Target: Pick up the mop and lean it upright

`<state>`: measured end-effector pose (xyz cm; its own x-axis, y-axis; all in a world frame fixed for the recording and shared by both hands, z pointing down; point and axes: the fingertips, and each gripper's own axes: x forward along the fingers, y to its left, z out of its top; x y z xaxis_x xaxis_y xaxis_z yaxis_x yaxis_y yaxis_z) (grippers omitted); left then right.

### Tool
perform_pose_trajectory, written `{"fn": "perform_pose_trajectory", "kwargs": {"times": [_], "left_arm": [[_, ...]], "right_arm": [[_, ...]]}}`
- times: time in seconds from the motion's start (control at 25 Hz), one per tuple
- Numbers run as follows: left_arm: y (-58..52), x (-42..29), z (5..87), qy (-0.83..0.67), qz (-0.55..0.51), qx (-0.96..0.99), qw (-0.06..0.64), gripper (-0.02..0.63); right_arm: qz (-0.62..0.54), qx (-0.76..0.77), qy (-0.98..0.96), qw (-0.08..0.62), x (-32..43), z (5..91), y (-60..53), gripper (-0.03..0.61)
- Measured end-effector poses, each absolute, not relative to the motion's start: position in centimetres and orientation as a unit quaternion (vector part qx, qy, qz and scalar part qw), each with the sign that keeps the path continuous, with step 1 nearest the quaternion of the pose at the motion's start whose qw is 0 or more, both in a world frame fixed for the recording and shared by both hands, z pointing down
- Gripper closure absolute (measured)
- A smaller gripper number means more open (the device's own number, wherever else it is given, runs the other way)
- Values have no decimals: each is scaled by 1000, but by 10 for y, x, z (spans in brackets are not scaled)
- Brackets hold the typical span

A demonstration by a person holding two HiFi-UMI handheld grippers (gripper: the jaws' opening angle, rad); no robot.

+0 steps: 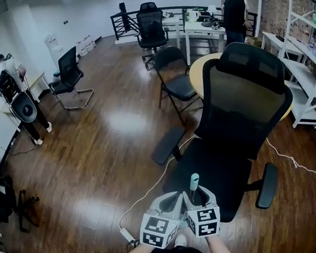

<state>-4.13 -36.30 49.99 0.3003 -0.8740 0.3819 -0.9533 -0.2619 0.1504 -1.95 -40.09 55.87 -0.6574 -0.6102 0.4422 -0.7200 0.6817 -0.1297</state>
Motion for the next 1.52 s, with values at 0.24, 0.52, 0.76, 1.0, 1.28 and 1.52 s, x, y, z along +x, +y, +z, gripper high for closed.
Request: {"fn": "perform_pose_trajectory", "kwargs": {"times": [0.24,0.52,0.76,1.0,1.28,1.52], "left_arm": [[-368,-57,497,-594,110,778,172,609],[-360,-65,499,-585,102,784,179,610],[-339,-64,491,-562,90,804,174,611],[-302,-59,483,-532,87,826,163,610],[-261,-58,468,-509,76,844,148,611],[-225,-63,463,-498,73,852,144,611]], "right_arm": [[138,363,-900,198,-31,567,-411,485],[124,376,-897,196,-30,563,-400,489],[117,394,-891,191,-20,556,-366,491],[107,427,-881,173,-13,534,-320,491],[81,459,-874,135,-6,483,-278,489],[42,482,-870,99,-7,426,-247,488]]}}
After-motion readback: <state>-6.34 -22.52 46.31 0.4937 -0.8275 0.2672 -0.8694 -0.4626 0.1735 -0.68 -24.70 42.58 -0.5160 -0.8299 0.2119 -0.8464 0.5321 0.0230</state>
